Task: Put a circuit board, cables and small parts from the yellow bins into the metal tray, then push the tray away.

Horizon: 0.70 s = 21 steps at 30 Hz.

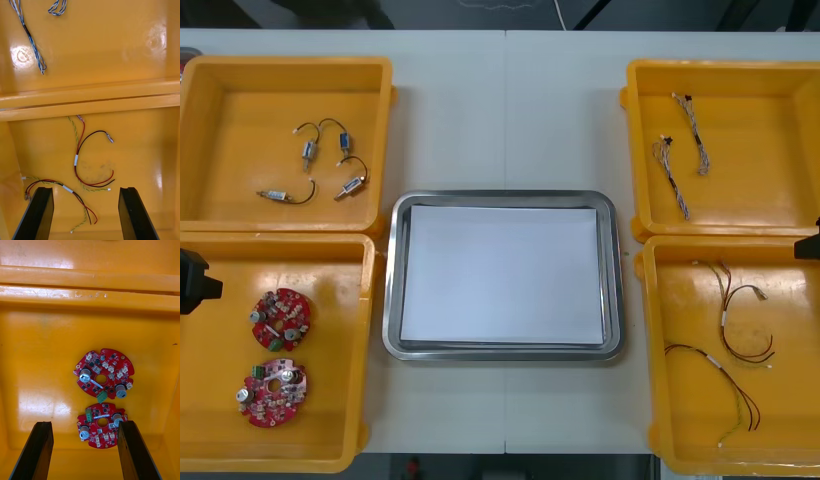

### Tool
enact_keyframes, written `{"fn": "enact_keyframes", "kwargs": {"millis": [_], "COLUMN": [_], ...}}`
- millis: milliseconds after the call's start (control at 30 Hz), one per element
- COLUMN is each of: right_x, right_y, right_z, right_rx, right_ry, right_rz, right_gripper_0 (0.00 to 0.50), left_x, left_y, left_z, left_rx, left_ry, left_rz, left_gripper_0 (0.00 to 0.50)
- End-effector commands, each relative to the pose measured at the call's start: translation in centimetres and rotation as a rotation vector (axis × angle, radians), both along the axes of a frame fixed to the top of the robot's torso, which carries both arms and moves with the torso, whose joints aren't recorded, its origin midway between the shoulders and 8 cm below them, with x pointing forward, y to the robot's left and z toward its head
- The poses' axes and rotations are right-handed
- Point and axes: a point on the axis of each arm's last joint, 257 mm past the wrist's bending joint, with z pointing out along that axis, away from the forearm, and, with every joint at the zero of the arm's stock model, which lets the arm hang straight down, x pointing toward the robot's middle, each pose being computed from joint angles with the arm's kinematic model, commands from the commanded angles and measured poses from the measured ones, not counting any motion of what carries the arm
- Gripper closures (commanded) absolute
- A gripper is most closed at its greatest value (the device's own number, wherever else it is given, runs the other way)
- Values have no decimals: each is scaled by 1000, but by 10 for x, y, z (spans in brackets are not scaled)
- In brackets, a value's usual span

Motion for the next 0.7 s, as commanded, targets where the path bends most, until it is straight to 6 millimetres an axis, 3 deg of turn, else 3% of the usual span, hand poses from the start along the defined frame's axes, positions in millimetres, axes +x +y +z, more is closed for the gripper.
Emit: {"fn": "enact_keyframes", "kwargs": {"millis": [33,700], "right_x": [-5,-5], "right_y": [-10,-10], "right_z": [2,2], "right_rx": [-51,-51], "right_ry": [9,9], "right_rz": [18,18], "right_gripper_0": [0,0], "left_x": [-1,-1], "left_y": [10,10], "left_z": [12,12], "left_rx": [76,76], "left_ry": [-21,-21], "left_rz": [-57,-57], "left_gripper_0": [0,0]}}
